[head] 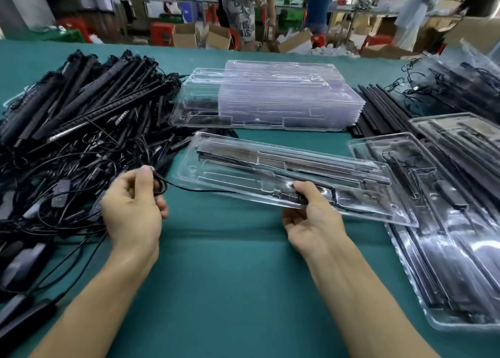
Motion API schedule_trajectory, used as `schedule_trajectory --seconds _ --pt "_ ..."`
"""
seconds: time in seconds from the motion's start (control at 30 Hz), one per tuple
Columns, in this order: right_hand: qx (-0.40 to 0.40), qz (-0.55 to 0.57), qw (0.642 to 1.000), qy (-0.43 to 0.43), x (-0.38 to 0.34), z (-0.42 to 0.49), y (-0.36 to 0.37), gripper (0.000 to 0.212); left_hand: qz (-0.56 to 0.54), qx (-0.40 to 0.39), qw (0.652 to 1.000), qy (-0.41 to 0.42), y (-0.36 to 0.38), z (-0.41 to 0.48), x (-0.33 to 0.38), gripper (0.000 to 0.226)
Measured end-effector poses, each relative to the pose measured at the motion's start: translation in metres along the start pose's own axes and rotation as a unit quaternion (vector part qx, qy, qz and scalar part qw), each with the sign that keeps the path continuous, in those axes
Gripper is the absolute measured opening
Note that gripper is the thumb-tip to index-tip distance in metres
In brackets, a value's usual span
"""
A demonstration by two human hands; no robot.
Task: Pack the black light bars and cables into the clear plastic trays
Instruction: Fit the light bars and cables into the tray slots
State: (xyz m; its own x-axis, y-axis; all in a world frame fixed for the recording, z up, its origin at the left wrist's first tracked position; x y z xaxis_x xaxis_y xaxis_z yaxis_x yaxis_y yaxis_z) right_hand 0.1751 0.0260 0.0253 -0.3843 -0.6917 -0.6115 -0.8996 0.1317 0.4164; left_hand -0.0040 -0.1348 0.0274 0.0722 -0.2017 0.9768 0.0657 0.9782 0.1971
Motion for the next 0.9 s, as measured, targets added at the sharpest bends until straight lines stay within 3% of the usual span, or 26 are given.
schedule_trajectory --seconds 0.23,0.6,0.73,0.83,0.9 --pt "0.0 -0.004 1.0 0.0 0.0 0.002 -0.003 0.019 -0.047 0.026 0.996 0.077 0.002 -0.006 0.014 0.015" --pt "-0.022 -0.036 0.999 -0.003 0.006 -0.001 -0.004 0.014 -0.034 0.042 0.989 -0.139 0.009 0.022 -0.01 0.018" --pt "-0.018 -0.023 1.0 -0.005 0.003 0.0 -0.004 0.014 -0.105 0.032 0.954 -0.278 0.01 0.012 -0.01 0.018" --pt "-0.007 -0.019 1.0 -0.015 0.002 0.004 -0.004 0.015 -0.141 0.049 0.934 -0.324 -0.002 -0.017 -0.003 0.033" --pt "0.003 -0.02 1.0 -0.021 0.004 0.005 -0.002 0.016 -0.163 0.007 0.923 -0.348 -0.007 -0.046 0.004 0.035"
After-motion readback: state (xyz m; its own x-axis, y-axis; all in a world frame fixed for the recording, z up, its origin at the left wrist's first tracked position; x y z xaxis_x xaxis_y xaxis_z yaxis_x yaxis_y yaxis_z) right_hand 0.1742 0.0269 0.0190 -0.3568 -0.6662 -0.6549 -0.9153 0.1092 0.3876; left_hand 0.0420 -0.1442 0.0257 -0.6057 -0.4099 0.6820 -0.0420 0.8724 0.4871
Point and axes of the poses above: each hand's wrist, its own z-axis towards the middle knuckle, its own y-axis out of the palm, x = y × z, the point moved 3 cm from there along z, towards the middle knuckle, and after that the axes turned 7 degrees about x, right-handed, at the moved point
